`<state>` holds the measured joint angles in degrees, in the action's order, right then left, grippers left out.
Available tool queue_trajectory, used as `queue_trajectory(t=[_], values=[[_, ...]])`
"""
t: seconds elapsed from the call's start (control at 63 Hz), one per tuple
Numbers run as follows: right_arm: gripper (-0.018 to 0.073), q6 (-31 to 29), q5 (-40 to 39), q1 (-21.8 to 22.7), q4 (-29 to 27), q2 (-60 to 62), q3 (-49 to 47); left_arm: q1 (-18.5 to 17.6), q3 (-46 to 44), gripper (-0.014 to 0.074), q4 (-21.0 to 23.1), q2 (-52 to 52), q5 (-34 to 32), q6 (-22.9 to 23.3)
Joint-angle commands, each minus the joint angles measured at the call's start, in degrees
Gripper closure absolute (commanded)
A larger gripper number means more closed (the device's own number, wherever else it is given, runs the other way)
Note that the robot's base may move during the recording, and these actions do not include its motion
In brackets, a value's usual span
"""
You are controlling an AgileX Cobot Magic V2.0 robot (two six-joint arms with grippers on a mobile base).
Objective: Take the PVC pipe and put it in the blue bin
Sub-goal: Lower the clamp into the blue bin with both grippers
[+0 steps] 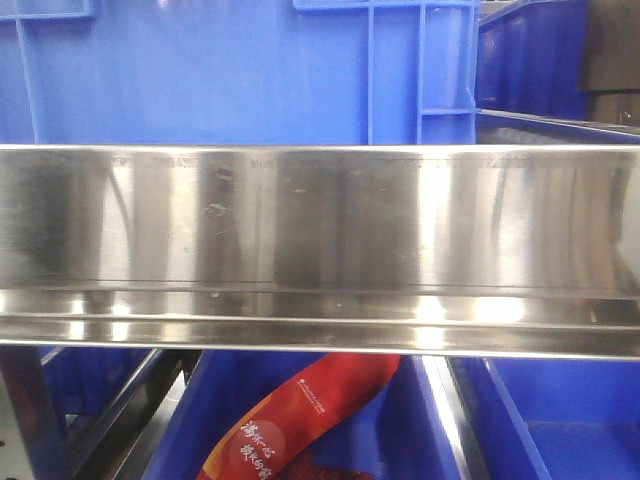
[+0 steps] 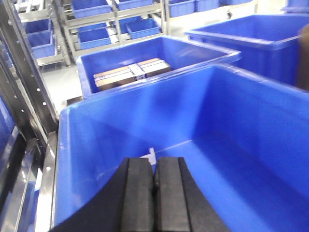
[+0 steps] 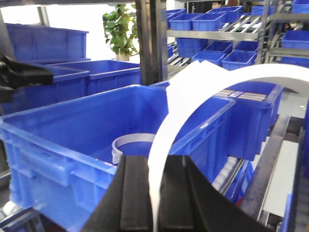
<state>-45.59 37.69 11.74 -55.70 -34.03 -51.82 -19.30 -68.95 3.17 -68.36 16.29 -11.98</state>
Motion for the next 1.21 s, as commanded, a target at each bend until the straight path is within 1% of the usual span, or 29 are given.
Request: queue_trajectory(t=[0.0, 0.063, 0.127, 0.174, 0.286, 0.412, 0.508, 0.587, 0.73, 0.888, 0.936, 1.047, 1.126, 1.19], values=[[0.0727, -1.45, 0.29, 0.11, -1.83, -0.1, -0.18, -0.35, -0.36, 0.0707, 0.11, 2.96, 2.84, -0.02], [0.0727, -4.03, 0.4, 0.11, -3.93, -0.1, -0.18, -0.35, -0.36, 0.0707, 0.11, 4.95, 4.28, -0.02], [0.0727, -6.54, 0.4, 0.11, -7.52, -0.1, -0.18, -0.35, -0.26, 0.0707, 0.11, 7.04, 6.22, -0.02], [0.0727, -7.98, 0.4, 0.11, -9.2, -0.1, -0.18, -0.35, 0.1, 0.0707, 0.11, 8.63, 7.71, -0.02], [0.0727, -8.34, 0.4, 0.11, -9.67, -0.1, -0.18, -0.35, 2.38, 0.0707, 0.22, 13.22, 10.26, 0.09], [0.0727, -8.48, -0.01, 0.11, -10.66, -0.1, -0.18, -0.35, 7.99, 0.0707, 0.33, 19.94, 10.16, 0.19], [0.0727, -8.59, -0.02, 0.11, -11.55, -0.1, -0.18, -0.35, 13.03, 0.0707, 0.33, 25.46, 9.85, 1.7], [0.0727, -11.05, 0.2, 0.11, -12.58, -0.19, -0.18, -0.35, 16.68, 0.0707, 0.33, 29.85, 9.46, 1.96], [0.0727, -15.47, 0.2, 0.11, -18.11, -0.58, -0.18, -0.35, 21.67, 0.0707, 0.33, 36.87, 9.46, 2.11], [0.0727, -15.6, 1.64, 0.11, -19.78, -4.05, -0.18, -0.35, 25.09, 0.0707, 0.33, 42.71, 9.46, 2.21], [0.0727, -17.23, 2.04, 0.11, -21.41, -5.2, -0.31, -0.35, 25.78, 0.0707, 0.33, 43.8, 9.46, 2.94], [0.0727, -21.51, 4.4, 0.11, -24.62, -7.89, -2.25, -0.24, 26.73, 0.0707, -2.52, 45.47, 10.13, 6.09], [0.0721, -21.89, 5.32, -0.15, -24.6, -10.26, -4.7, 0.59, 27.24, 0.0707, -4.6, 45.96, 10.69, 7.89], [0.0721, -21.92, 5.32, -0.84, -24.6, -12.27, -6.88, 1.91, 27.24, 0.0707, -5.26, 45.9, 11.67, 7.99]])
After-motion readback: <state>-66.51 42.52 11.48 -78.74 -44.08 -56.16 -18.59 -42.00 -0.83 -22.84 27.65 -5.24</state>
